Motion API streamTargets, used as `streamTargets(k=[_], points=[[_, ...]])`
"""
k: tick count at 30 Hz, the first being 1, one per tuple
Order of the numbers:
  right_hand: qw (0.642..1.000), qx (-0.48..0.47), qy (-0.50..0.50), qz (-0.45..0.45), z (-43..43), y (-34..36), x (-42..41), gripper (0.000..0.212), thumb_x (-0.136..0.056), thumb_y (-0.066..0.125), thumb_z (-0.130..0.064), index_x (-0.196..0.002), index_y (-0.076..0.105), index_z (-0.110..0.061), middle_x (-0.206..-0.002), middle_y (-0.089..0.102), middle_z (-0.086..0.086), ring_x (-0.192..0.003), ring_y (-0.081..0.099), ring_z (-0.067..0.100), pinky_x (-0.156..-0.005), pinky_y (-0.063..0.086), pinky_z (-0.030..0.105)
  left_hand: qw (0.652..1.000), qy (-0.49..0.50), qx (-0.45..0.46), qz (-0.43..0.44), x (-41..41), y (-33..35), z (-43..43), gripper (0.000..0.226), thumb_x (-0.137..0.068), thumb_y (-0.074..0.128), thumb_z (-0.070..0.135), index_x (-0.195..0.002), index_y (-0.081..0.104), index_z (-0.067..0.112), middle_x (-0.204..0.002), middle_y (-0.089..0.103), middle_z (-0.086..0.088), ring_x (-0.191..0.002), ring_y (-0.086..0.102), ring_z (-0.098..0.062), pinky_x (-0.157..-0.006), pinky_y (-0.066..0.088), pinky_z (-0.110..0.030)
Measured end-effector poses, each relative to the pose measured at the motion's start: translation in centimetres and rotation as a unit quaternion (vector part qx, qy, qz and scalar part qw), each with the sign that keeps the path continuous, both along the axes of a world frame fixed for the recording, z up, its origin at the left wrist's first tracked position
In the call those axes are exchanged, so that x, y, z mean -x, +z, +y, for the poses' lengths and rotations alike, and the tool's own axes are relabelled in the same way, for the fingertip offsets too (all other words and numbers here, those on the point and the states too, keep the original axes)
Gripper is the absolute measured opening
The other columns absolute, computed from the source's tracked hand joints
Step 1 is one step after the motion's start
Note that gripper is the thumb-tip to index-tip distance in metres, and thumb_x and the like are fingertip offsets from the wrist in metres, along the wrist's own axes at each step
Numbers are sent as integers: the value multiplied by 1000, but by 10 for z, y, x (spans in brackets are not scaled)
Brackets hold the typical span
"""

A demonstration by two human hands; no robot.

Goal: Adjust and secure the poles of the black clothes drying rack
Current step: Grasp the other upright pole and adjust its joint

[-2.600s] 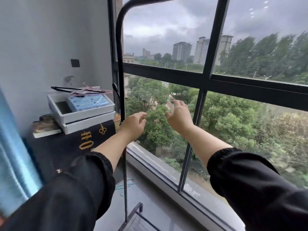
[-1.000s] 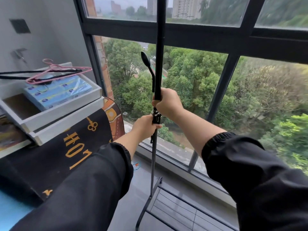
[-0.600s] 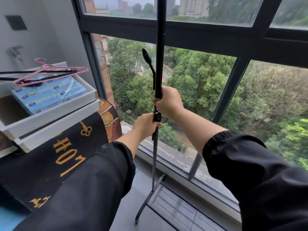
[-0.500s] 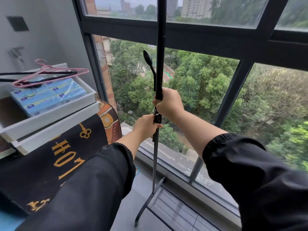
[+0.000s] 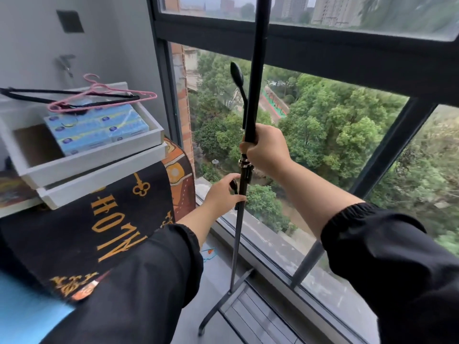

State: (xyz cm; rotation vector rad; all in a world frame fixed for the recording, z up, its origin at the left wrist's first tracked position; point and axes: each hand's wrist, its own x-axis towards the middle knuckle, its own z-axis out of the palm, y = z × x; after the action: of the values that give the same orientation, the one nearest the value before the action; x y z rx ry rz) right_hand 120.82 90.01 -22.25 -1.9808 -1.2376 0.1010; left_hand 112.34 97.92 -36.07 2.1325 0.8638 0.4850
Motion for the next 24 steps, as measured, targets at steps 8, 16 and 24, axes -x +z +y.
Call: streamTargets(k=[8,16,24], points=[[1000,0,17,-14,28,-1,0,8,-82,63,-8,-90,63,-12,-86,65,3,-80,61,19,-66,49,29,989,-28,-142,27,-2,-2,21,19,-78,71,7,-95,64,3,-109,57,-9,-103,49,-29,-85,43,-32],[999,-4,27,-23,87,-1,17,13,-82,64,-13,-93,66,-8,-93,70,8,-87,64,25,-79,55,40,976,45,-204,54,11,-5,75,18,-80,70,17,-91,59,7,-99,60,-7,-104,49,-26,-80,43,-36],[998,-3,48,-34,170,3,32,11,-83,61,-10,-93,65,-8,-85,64,3,-81,59,20,-69,46,29,975,77,-200,67,22,-10,159,22,-78,70,16,-95,57,10,-101,60,-5,-106,49,-25,-79,43,-38]])
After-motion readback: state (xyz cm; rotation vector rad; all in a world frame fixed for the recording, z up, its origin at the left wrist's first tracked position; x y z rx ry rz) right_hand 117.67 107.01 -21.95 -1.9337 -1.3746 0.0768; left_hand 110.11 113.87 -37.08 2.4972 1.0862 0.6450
